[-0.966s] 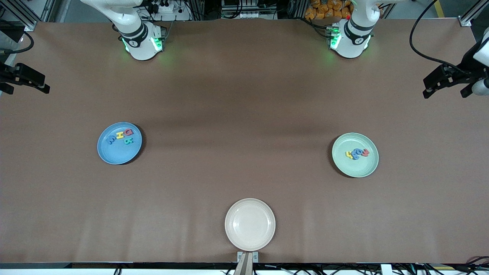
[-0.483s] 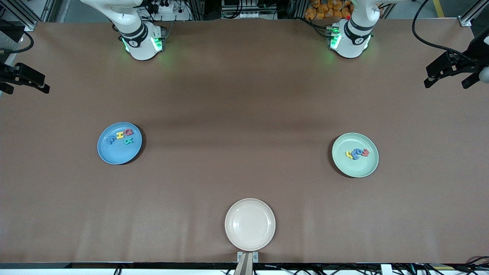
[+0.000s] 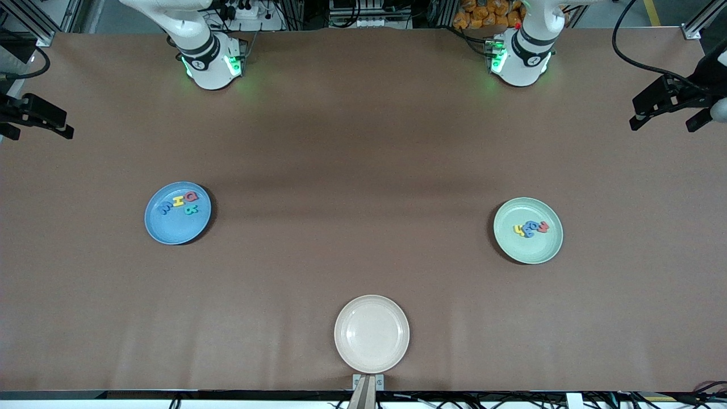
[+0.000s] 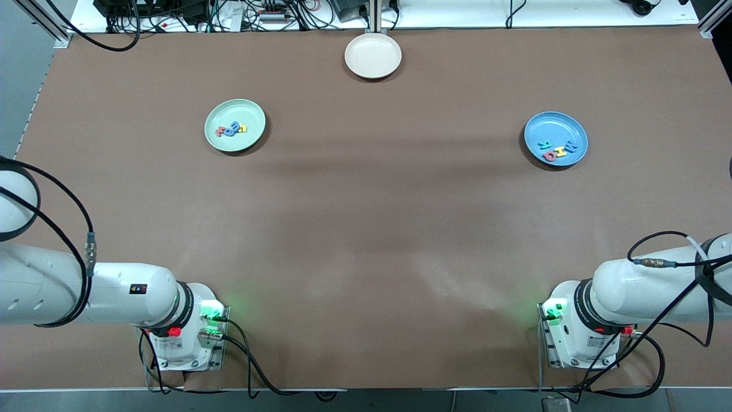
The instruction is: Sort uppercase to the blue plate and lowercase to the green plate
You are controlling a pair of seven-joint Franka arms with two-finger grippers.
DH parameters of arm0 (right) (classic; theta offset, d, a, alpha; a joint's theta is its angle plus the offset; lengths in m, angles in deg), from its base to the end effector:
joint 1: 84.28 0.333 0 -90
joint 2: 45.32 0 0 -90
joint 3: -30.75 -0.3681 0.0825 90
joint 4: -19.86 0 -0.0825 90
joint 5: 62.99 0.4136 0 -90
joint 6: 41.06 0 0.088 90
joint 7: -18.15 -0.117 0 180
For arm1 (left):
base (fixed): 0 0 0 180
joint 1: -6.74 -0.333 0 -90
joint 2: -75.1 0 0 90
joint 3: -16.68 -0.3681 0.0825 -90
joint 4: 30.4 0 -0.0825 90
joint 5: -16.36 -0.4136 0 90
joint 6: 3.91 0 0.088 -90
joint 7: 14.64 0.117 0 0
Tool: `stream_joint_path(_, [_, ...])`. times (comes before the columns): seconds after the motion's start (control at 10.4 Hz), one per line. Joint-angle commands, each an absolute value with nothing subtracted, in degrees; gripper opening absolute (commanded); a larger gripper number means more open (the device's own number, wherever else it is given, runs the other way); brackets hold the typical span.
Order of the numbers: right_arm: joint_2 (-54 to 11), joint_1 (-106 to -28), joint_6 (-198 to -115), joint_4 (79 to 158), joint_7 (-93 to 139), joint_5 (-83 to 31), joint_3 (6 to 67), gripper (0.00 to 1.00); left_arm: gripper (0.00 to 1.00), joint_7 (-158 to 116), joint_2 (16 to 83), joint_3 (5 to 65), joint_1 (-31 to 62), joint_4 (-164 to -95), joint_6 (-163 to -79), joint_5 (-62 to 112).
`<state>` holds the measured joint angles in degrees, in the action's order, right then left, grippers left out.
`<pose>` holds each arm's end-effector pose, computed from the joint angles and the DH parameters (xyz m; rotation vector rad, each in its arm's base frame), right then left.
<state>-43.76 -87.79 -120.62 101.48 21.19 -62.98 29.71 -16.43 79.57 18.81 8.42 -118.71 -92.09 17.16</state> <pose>0.5733 -0.0249 0.7074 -3.1363 -0.0157 0.0989 0.5511 -0.0394 0.7228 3.1242 -0.0566 0.1173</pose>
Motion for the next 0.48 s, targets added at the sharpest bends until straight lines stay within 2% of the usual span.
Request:
stream_joint_path(0.0, [-45.41, -88.14, -121.04, 102.91, 21.57, -63.08, 29.52, 1.0, 1.0, -14.9, 79.14, 19.14, 7.71, -117.23, -90.66, 17.95])
stream_joint_path(0.39, [-45.41, -88.14, -121.04, 102.91, 21.57, -63.08, 29.52, 1.0, 1.0, -14.9, 79.14, 19.14, 7.53, -117.23, -90.4, 17.95])
